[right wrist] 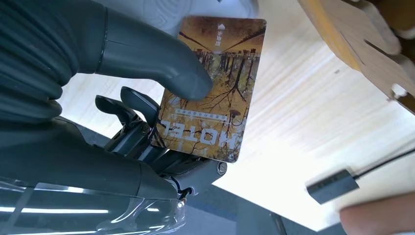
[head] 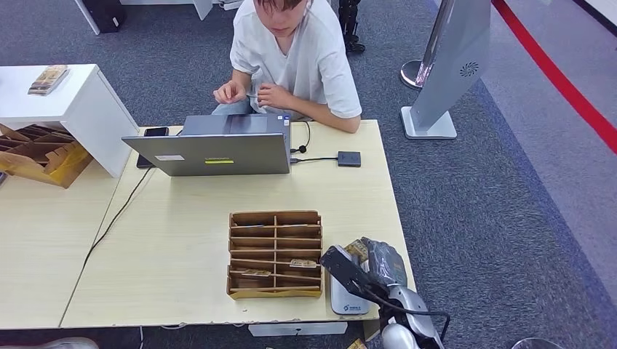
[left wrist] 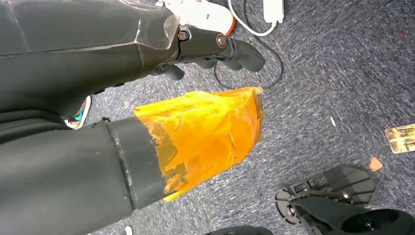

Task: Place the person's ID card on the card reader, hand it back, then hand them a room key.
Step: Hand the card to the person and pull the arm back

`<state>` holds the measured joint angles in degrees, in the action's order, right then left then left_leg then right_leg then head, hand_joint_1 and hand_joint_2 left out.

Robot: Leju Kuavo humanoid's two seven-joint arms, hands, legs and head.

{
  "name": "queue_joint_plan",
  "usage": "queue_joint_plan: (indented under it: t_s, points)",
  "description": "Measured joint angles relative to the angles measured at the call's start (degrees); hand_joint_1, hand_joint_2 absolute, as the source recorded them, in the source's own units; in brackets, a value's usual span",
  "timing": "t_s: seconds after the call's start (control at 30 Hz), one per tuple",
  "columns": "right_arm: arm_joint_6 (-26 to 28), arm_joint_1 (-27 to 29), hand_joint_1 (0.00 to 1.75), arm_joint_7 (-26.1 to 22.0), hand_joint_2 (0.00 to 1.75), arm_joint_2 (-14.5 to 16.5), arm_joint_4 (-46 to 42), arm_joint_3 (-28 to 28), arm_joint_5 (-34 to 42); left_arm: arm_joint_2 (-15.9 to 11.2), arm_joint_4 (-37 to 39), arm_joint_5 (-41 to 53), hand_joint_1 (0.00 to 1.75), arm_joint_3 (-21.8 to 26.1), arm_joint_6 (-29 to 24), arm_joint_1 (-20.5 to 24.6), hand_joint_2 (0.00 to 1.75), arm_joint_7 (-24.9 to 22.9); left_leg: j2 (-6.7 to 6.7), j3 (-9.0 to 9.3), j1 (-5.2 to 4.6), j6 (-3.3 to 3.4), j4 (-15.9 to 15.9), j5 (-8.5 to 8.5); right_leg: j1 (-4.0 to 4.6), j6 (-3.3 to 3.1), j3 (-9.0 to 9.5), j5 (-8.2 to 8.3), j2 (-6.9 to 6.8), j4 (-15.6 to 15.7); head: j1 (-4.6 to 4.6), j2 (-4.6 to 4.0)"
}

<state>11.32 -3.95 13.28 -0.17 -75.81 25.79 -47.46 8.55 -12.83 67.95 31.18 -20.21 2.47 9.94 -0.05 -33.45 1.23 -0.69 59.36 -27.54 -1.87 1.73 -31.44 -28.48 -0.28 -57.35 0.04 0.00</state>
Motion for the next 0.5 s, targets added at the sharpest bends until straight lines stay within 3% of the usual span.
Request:
queue_joint_plan:
  t_s: [0.5]
  points:
    - [10.75,-0.46,1.75,-9.24,1.75,0.5,-9.0,-0.13,-3.33,0.28,0.0,0.33,0.0,0.03,-0.09,0.02,0.0,0.57,0.0,-0.04,0.0,0.0,0.0,0.0,0.0,0.0,-0.04,0.0,0.0,0.0,0.0,0.0]
